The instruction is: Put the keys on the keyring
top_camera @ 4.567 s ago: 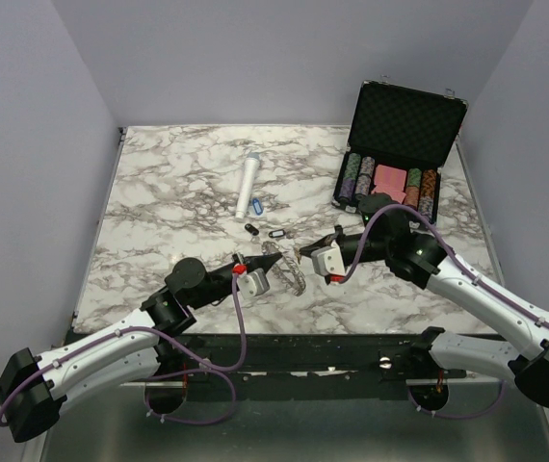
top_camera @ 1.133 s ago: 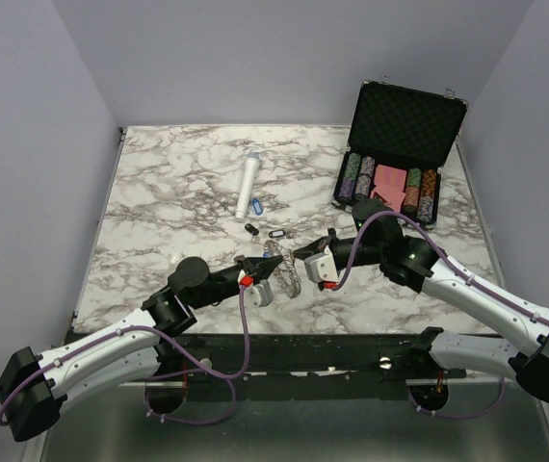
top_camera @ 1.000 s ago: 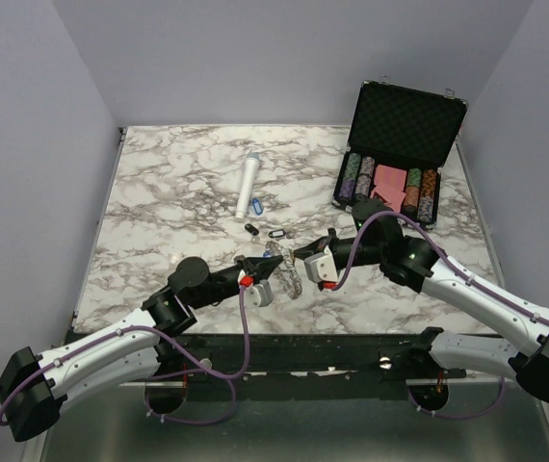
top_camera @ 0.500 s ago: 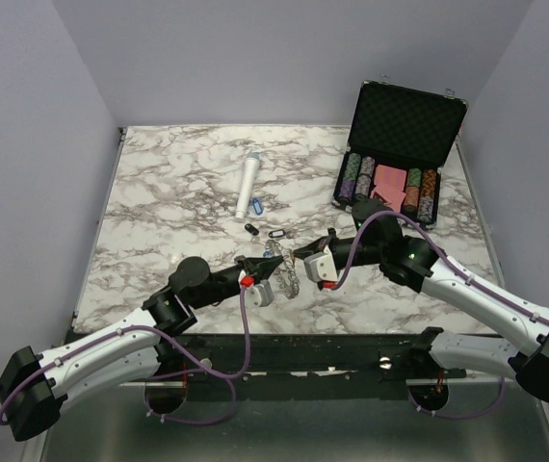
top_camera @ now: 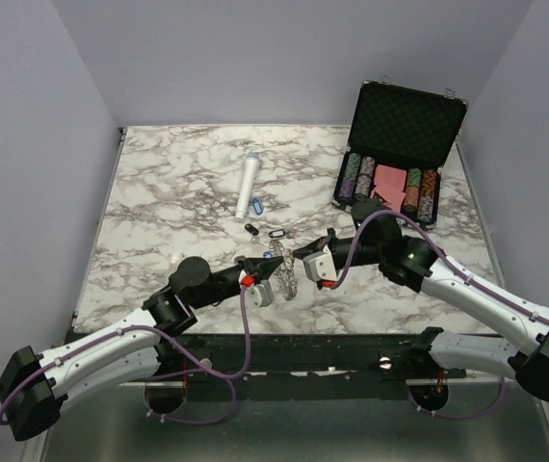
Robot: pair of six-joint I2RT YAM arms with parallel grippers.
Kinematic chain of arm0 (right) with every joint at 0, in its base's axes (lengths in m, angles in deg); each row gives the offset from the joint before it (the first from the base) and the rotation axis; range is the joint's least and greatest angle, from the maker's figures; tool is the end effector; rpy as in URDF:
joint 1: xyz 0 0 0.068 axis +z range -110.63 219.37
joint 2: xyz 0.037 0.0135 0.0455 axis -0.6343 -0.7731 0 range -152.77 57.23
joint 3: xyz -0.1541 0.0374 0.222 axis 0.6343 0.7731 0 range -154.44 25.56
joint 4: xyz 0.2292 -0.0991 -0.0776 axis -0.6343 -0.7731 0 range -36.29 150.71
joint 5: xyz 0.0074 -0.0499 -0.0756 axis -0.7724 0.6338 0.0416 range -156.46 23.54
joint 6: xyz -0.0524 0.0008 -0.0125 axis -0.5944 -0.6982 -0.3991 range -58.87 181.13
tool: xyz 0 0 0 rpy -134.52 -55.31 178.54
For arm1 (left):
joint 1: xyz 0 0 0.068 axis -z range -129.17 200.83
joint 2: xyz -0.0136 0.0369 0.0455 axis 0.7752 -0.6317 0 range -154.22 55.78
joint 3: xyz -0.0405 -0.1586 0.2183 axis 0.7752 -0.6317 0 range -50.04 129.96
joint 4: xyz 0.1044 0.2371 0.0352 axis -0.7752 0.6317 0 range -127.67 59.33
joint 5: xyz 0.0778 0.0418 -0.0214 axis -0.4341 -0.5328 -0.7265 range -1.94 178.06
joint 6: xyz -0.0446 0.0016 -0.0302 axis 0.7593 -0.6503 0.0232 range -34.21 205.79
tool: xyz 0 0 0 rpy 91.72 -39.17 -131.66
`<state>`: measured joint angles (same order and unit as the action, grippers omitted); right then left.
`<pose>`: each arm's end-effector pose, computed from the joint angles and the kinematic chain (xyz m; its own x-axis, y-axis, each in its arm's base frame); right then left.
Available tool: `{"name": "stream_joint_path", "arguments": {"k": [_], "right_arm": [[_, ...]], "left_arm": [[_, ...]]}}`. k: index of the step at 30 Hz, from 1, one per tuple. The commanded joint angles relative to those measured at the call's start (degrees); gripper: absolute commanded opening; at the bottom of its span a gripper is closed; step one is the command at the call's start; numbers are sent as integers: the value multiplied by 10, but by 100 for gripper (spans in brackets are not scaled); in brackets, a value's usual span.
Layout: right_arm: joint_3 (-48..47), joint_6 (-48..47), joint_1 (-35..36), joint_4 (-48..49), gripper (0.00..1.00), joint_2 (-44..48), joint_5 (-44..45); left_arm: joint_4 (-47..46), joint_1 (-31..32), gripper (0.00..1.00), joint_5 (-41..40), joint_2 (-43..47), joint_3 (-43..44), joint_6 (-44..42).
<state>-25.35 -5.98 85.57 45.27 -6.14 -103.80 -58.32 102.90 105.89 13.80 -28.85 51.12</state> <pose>0.1536 0.1913 0.3074 0.7444 -0.2819 -0.6053 -0.6660 -0.2477 -0.7036 0.1032 -0.1502 0.2590 0.5329 0.1971 -0.8229 0.7733 0.2815 0.5682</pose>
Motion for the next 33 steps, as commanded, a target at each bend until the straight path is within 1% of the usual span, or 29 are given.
{"name": "stream_joint_path", "arguments": {"k": [1, 11, 19, 33], "right_arm": [[-11, 8, 7, 9, 0, -5, -16], [-12, 8, 8, 5, 0, -4, -17], [-12, 7, 8, -1, 0, -3, 3], [-12, 7, 8, -2, 1, -3, -11]], "left_arm": [[-20, -2, 0, 17, 1, 16, -5], [-19, -2, 0, 15, 1, 16, -7], [-12, -2, 0, 5, 5, 15, -18], [-7, -2, 0, 6, 5, 15, -23]]}}
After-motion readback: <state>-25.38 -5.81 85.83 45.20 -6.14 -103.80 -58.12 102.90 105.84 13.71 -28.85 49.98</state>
